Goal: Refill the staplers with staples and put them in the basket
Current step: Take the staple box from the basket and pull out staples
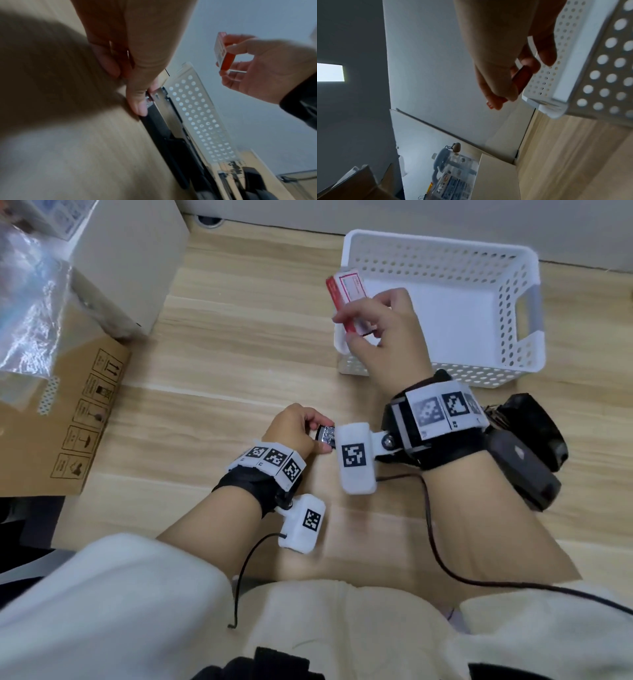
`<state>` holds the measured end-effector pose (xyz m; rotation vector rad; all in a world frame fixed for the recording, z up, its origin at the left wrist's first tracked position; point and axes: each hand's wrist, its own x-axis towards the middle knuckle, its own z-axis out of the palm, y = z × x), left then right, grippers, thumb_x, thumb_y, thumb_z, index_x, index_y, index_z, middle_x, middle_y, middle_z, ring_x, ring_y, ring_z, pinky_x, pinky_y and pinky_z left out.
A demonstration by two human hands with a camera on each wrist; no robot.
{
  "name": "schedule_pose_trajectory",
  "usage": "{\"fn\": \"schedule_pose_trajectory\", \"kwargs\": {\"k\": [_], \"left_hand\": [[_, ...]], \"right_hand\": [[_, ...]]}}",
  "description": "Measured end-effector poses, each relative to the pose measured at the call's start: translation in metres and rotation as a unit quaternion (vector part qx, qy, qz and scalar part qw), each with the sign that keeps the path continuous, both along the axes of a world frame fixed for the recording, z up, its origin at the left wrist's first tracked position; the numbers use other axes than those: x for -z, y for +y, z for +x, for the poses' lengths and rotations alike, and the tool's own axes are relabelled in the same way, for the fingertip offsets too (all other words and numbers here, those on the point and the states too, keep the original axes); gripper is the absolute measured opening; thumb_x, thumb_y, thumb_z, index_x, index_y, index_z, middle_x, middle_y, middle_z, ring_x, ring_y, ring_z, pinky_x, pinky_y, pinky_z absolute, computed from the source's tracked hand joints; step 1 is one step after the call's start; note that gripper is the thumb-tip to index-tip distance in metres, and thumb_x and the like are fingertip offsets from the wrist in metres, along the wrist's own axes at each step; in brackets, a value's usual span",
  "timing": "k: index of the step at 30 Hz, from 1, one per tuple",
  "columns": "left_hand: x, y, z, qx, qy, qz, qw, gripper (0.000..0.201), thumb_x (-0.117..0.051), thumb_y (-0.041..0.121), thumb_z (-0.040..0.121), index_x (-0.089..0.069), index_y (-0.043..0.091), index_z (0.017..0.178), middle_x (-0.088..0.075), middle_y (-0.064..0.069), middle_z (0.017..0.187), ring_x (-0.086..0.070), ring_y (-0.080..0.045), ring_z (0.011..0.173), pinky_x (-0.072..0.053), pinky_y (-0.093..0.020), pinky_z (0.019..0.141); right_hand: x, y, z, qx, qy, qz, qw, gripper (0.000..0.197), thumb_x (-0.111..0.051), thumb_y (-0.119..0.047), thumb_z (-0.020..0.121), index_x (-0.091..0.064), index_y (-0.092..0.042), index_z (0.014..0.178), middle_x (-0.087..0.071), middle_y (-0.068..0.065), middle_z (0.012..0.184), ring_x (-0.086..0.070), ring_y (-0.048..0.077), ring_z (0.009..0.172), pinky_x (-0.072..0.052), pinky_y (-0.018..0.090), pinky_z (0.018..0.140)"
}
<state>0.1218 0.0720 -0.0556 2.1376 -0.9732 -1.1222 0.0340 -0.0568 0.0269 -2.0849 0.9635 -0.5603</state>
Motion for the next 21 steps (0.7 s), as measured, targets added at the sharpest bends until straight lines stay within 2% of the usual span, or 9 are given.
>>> {"fn": "schedule_pose_trajectory", "kwargs": {"k": [2, 4, 6, 9, 12, 14, 15, 17, 21], "left_hand": [[0.002, 0.003, -0.002, 0.004, -0.003, -0.011, 1.000, 0.031, -0.079, 0.005, 0.064, -0.069, 0.022, 0.089, -0.048, 0.007, 0.082, -0.049, -0.015, 0.074, -0.040, -0.025, 0.071], [0.002, 0.007, 0.000, 0.021, 0.001, -0.027, 0.999, 0.037, -0.079, 0.004, 0.065, -0.069, 0.019, 0.097, -0.045, 0.007, 0.084, -0.045, -0.011, 0.076, -0.037, -0.022, 0.075], [0.000, 0.012, 0.006, 0.024, 0.039, -0.030, 0.998, 0.046, -0.074, -0.003, 0.067, -0.066, 0.016, 0.108, -0.048, 0.005, 0.086, -0.043, -0.008, 0.072, -0.038, -0.021, 0.075], [-0.010, 0.026, 0.020, -0.075, 0.232, -0.056, 0.968, 0.060, -0.061, -0.016, 0.072, -0.053, 0.008, 0.126, -0.055, 0.004, 0.092, -0.047, -0.006, 0.076, -0.046, -0.021, 0.073], [-0.026, 0.042, 0.031, -0.161, 0.454, -0.129, 0.866, 0.068, -0.049, -0.017, 0.080, -0.041, 0.025, 0.132, -0.061, 0.000, 0.114, -0.062, -0.011, 0.095, -0.054, -0.021, 0.072], [-0.033, 0.047, 0.035, -0.140, 0.531, -0.167, 0.819, 0.074, -0.045, -0.014, 0.083, -0.033, 0.035, 0.137, -0.056, -0.003, 0.129, -0.063, -0.014, 0.105, -0.055, -0.023, 0.075], [-0.035, 0.047, 0.035, -0.120, 0.544, -0.179, 0.811, 0.074, -0.046, -0.012, 0.084, -0.031, 0.036, 0.138, -0.052, -0.005, 0.134, -0.063, -0.016, 0.108, -0.056, -0.024, 0.076], [-0.038, 0.045, 0.030, -0.090, 0.535, -0.182, 0.820, 0.068, -0.052, -0.007, 0.082, -0.038, 0.034, 0.134, -0.052, -0.004, 0.134, -0.064, -0.016, 0.106, -0.056, -0.022, 0.075], [-0.041, 0.039, 0.022, -0.097, 0.498, -0.181, 0.842, 0.045, -0.061, 0.002, 0.076, -0.053, 0.025, 0.114, -0.065, 0.003, 0.109, -0.067, -0.010, 0.090, -0.057, -0.020, 0.073]], "right_hand": [[0.002, 0.021, -0.007, -0.004, -0.024, 0.021, 0.999, 0.031, -0.056, -0.008, 0.080, -0.070, -0.025, 0.102, -0.038, -0.001, 0.099, -0.050, 0.012, 0.100, -0.043, 0.021, 0.083], [0.006, 0.041, -0.013, 0.000, -0.035, 0.056, 0.998, 0.035, -0.057, -0.005, 0.082, -0.068, -0.028, 0.105, -0.037, -0.010, 0.095, -0.048, -0.009, 0.087, -0.039, 0.008, 0.073], [0.013, 0.057, -0.019, 0.012, -0.043, 0.084, 0.995, 0.040, -0.057, -0.004, 0.083, -0.064, -0.034, 0.109, -0.036, -0.016, 0.095, -0.047, -0.014, 0.080, -0.037, 0.005, 0.069], [0.024, 0.075, -0.030, 0.025, -0.043, 0.099, 0.994, 0.041, -0.059, -0.004, 0.083, -0.063, -0.031, 0.113, -0.041, -0.012, 0.098, -0.048, -0.016, 0.079, -0.036, 0.006, 0.071], [0.030, 0.086, -0.037, 0.014, -0.026, 0.118, 0.993, 0.039, -0.059, -0.003, 0.084, -0.064, -0.028, 0.114, -0.043, -0.004, 0.099, -0.048, -0.010, 0.073, -0.037, 0.008, 0.065], [0.032, 0.090, -0.039, -0.007, -0.020, 0.123, 0.992, 0.039, -0.059, 0.001, 0.084, -0.066, -0.023, 0.113, -0.043, 0.001, 0.101, -0.048, -0.009, 0.071, -0.038, 0.006, 0.064], [0.032, 0.091, -0.040, -0.016, -0.020, 0.131, 0.991, 0.039, -0.059, 0.003, 0.083, -0.066, -0.020, 0.113, -0.043, 0.002, 0.101, -0.048, -0.010, 0.071, -0.038, 0.004, 0.064], [0.032, 0.092, -0.041, -0.023, -0.019, 0.138, 0.990, 0.039, -0.059, 0.003, 0.082, -0.067, -0.021, 0.111, -0.044, 0.002, 0.103, -0.048, -0.011, 0.075, -0.038, 0.003, 0.067], [0.034, 0.091, -0.047, -0.027, -0.019, 0.150, 0.988, 0.036, -0.057, -0.010, 0.075, -0.065, -0.034, 0.102, -0.046, -0.005, 0.101, -0.050, 0.010, 0.099, -0.036, 0.011, 0.078]]}}
